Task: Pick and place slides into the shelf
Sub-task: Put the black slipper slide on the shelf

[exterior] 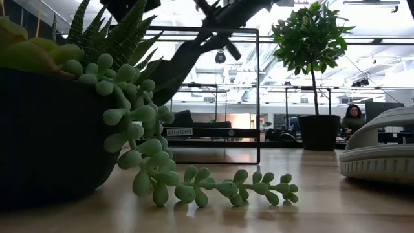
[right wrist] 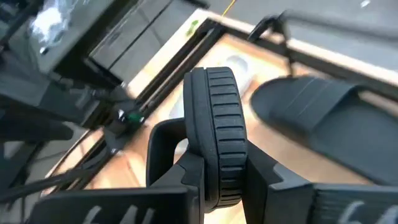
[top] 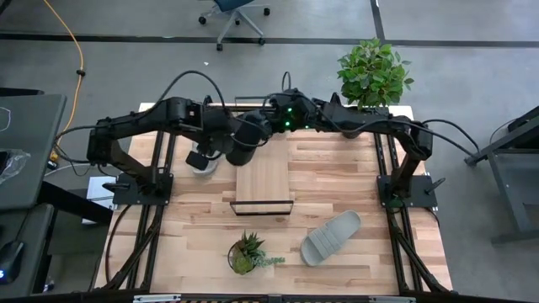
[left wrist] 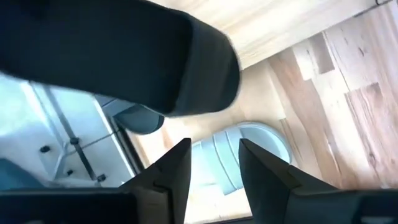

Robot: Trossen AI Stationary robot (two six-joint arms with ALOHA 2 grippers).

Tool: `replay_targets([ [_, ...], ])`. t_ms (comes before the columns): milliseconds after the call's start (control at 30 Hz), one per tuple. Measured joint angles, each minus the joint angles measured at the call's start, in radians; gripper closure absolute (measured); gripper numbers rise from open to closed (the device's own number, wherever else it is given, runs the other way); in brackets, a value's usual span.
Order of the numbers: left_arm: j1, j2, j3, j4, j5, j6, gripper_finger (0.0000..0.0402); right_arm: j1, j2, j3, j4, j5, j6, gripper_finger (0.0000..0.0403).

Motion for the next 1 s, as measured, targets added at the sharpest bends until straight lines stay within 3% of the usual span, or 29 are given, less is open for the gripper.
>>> replay_targets([
  [300,0.000,-0.168,0.000,0.053,-0.065,-0.148,0.0315,-0.027,-0.139,0.000,-0.047,0.063,-0.021,0.0363],
  [600,-0.002,-0.303,0.000,0.135,-0.067,-0.263,0.0330,0.020,-0.288,0.001,-0.325,0.308,-0.007,0.0363],
  [1000,-0.002,-0.341,0.000,0.125,-0.092,-0.275,0.0331,0.136,-0.411,0.001,-0.428,0.457,0.114,0.0363],
])
